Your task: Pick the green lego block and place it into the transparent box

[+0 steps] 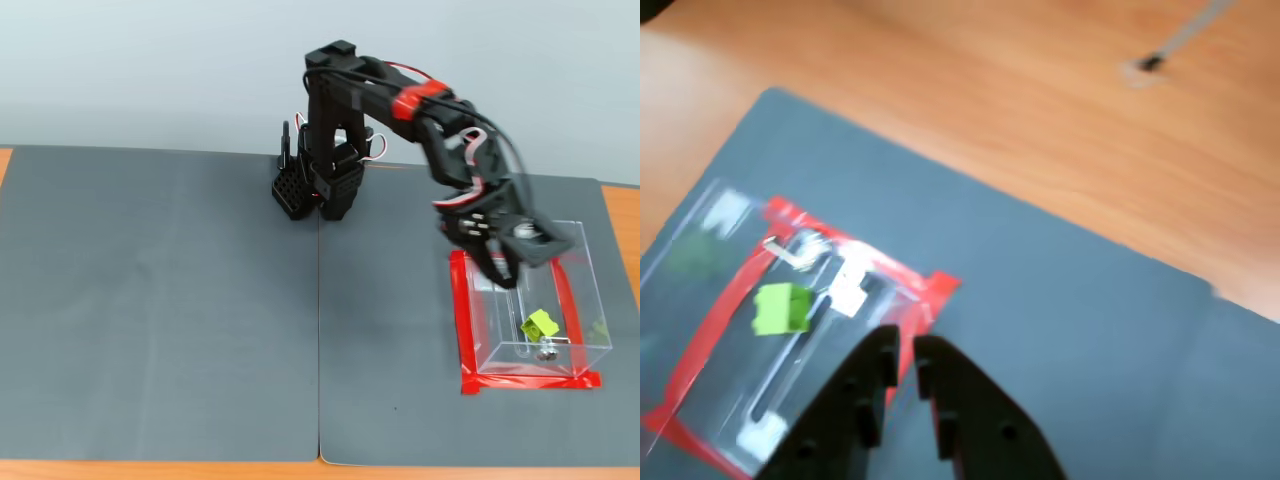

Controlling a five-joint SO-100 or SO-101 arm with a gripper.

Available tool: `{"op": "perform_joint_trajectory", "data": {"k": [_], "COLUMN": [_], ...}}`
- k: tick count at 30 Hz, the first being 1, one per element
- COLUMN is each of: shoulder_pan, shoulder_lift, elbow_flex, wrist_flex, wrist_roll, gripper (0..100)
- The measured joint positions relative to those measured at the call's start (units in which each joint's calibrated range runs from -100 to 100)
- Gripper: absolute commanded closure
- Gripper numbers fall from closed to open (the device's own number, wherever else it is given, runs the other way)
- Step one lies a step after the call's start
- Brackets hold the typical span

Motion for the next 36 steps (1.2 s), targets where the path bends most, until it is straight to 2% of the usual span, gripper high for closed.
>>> {"op": "perform_joint_trajectory", "data": {"k": [12,16,22,36], "shoulder_pan": [21.5,26.2,29.4,28.9], "shoulder_lift": [-12.1,-16.2,-25.5,-53.4], "elbow_flex": [0.0,4.7,18.1,49.7], "wrist_flex": [3.6,3.6,3.6,3.6], "wrist_roll": [0.0,0.0,1.0,3.2], "gripper": [98,98,98,98]}}
